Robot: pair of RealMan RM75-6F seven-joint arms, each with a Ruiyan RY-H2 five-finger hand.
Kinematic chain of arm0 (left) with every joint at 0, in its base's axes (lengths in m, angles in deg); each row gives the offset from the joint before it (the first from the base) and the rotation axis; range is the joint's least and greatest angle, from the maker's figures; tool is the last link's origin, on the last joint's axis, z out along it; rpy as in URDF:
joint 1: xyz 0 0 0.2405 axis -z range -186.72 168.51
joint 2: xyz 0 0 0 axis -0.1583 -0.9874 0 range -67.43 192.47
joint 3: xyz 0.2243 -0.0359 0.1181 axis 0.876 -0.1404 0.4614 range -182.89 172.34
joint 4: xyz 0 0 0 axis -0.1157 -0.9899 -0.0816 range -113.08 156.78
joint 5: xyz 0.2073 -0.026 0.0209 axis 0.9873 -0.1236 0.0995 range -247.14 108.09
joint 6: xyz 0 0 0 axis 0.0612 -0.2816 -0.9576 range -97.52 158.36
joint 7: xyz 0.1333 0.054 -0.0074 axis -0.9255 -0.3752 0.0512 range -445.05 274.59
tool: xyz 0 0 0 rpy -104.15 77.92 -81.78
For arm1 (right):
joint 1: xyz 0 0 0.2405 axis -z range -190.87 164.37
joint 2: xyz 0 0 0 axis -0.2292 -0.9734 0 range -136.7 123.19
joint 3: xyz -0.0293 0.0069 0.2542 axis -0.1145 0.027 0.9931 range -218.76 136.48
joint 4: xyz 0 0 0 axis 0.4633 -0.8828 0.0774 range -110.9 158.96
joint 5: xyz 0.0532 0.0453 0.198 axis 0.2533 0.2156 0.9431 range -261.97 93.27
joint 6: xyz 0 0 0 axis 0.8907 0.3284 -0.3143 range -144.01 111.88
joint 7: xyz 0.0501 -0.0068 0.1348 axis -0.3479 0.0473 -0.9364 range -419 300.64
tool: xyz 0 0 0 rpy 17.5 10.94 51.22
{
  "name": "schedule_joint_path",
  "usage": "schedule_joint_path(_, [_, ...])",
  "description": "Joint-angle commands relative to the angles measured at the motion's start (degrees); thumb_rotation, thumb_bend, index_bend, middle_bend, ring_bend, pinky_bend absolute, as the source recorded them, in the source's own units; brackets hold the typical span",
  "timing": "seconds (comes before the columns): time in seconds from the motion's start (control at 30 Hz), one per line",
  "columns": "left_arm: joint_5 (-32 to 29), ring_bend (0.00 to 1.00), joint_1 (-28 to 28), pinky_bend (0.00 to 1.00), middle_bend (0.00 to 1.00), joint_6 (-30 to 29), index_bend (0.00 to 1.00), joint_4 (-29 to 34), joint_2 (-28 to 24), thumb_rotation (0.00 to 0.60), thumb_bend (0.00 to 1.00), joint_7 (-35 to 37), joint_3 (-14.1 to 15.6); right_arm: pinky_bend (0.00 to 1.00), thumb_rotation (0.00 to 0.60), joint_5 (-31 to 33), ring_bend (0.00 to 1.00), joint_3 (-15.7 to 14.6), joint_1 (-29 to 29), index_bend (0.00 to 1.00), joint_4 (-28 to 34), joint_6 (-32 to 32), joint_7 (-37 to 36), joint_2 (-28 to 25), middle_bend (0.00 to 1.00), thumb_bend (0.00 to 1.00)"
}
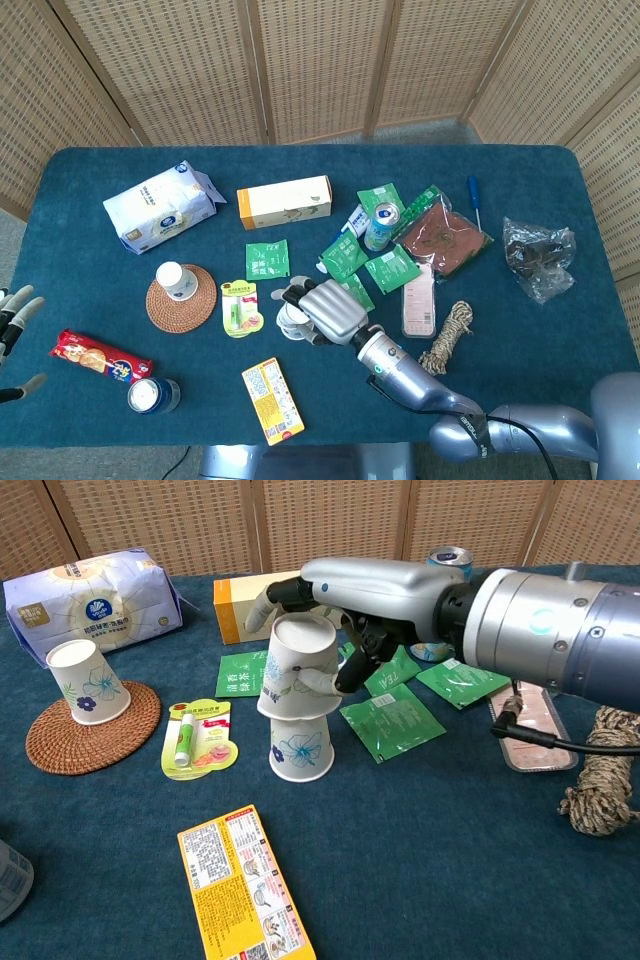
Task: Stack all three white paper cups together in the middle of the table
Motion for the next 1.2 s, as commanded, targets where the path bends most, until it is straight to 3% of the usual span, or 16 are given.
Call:
schedule_joint_path(0.03, [-0.01,0.0,-0.02,0.0,0.0,-0.07,0.0,-0.03,-0.06,0.6,0.23,0.14,-0.02,0.73,0.6,-0.1,0.17,-0.25,-0.05,0.19,-0.1,-0.14,0.29,0.04,0.31,0.62])
schedule_joint_path(0.53, [0.08,0.0,-0.02,0.0,0.0,-0.15,0.0,-0.02,-0.22,0.6,0.23,0.49,-0.03,0.73,0.6,1.11,0.12,-1.27,-0.79,0.17,0.81,0.63,1.83,-0.36,0.12,0.61])
schedule_joint_path(1.0, [0.28,0.0,0.01,0.0,0.0,-0.18,0.0,0.02,-0.37,0.6,0.23,0.8,0.01,0.72,0.6,1.32,0.1,-1.77,-1.26,0.17,0.98,0.47,2.34,0.17,0.11,0.6])
schedule_joint_path(1.2, [0.24,0.0,-0.06,0.0,0.0,-0.41,0.0,-0.04,-0.51,0.6,0.23,1.19,-0.04,0.7,0.6,1.47,0.03,-2.61,-1.37,0.14,1.39,1.07,2.6,0.21,0.01,0.6])
